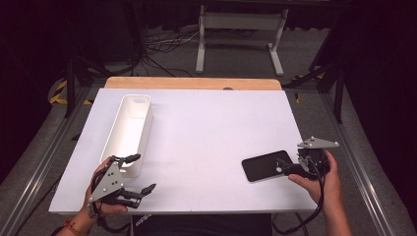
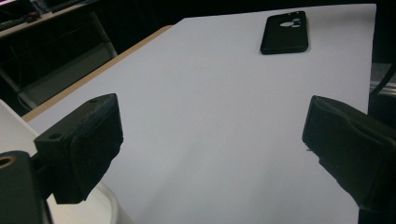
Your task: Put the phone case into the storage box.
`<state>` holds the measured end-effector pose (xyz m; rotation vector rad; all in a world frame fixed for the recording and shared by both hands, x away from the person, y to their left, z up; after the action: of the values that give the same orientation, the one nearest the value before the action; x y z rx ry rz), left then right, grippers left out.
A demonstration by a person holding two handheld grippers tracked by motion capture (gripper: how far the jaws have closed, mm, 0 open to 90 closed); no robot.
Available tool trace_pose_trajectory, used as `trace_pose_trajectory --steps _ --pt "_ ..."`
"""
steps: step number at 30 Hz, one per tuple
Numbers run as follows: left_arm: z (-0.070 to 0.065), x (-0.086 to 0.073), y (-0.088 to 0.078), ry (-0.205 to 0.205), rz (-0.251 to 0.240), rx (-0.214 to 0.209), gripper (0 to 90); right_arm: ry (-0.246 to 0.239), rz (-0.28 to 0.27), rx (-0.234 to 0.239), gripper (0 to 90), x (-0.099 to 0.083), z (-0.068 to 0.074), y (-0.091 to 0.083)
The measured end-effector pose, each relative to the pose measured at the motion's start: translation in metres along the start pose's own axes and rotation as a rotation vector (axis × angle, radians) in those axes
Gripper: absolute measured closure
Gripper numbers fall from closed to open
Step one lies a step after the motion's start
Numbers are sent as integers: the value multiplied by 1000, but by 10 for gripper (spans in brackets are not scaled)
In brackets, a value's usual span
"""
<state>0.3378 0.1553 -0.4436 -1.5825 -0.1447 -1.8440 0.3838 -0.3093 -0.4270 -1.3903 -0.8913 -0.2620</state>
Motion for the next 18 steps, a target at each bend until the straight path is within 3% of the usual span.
trace_pose_trajectory --steps 2,10,14,18 --pt "-2 0 1 6 1 -8 59 15 67 18 199 -6 -4 8" --pt "-1 -1 -1 -6 0 -8 60 76 197 -2 260 -23 -28 26" --pt "1 -1 -1 -10 -2 -5 61 109 208 3 350 -34 -36 33" --pt "1 -1 -1 -5 1 -6 61 135 179 17 450 -37 -41 34"
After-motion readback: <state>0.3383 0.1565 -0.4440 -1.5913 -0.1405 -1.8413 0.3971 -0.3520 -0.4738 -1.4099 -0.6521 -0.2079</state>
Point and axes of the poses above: each handheld gripper's, and its own axes: y roughly forward along the jaws, x roughly out of its top, z roughly to its left, the point moved 7 cm from there along y, roughly forward along the jaws, and after that the axes turned 1 degree about z, right-handed, at the moved point
